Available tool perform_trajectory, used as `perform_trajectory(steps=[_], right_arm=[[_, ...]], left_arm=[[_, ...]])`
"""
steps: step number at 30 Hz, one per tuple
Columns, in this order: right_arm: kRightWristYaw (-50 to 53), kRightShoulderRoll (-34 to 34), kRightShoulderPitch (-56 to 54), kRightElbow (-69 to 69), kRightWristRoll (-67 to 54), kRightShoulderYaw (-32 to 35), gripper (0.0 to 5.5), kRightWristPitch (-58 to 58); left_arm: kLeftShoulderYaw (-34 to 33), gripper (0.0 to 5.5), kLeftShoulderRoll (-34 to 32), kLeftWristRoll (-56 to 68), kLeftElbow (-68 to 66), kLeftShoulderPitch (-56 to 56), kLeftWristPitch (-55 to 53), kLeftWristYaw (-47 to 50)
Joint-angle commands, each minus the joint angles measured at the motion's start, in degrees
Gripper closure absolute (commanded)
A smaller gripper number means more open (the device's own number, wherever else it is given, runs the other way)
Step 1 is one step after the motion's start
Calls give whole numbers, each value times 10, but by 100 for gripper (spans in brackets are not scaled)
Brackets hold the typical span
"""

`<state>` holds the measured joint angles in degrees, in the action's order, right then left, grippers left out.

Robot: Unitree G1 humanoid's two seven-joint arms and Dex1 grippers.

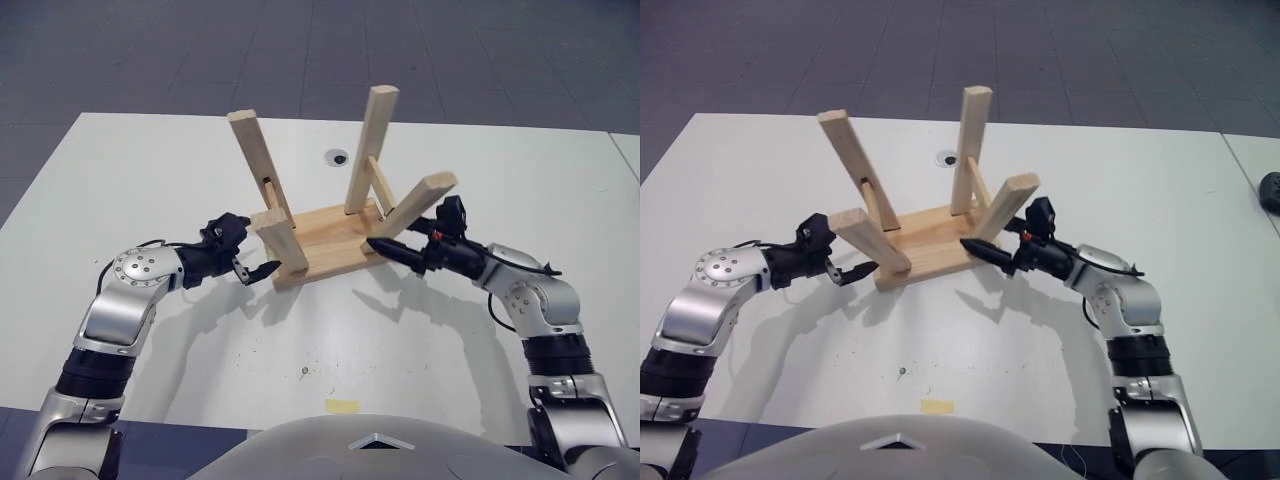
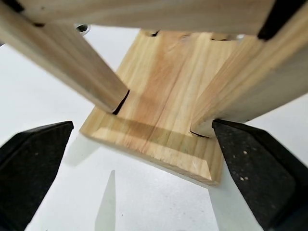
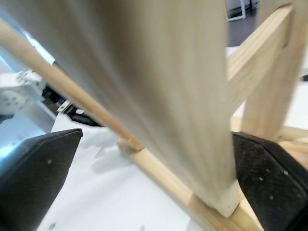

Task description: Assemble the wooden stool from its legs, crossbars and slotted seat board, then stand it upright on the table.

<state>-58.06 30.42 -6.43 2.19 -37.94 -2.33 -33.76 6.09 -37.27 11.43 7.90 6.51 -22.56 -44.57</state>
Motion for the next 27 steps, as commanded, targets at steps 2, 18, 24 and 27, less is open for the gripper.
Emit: perform_trajectory(steps=[2,18,24,27], right_arm=[[35,-7,44,32,8,22,10,6],[25,5,86,51,-42,85,10,-24],[-21,10,33,-33,-12,40,58,-25],[-34,7,18,-54,-6,33,109,-25]], left_arm=[[17,12,13,-16,15,-10,9,10],[12,12,-5,104,0,78,-58,-135],[48,113,1,116,-65,104,-82,-199],[51,165,12,119,-83,113,-89,-208]])
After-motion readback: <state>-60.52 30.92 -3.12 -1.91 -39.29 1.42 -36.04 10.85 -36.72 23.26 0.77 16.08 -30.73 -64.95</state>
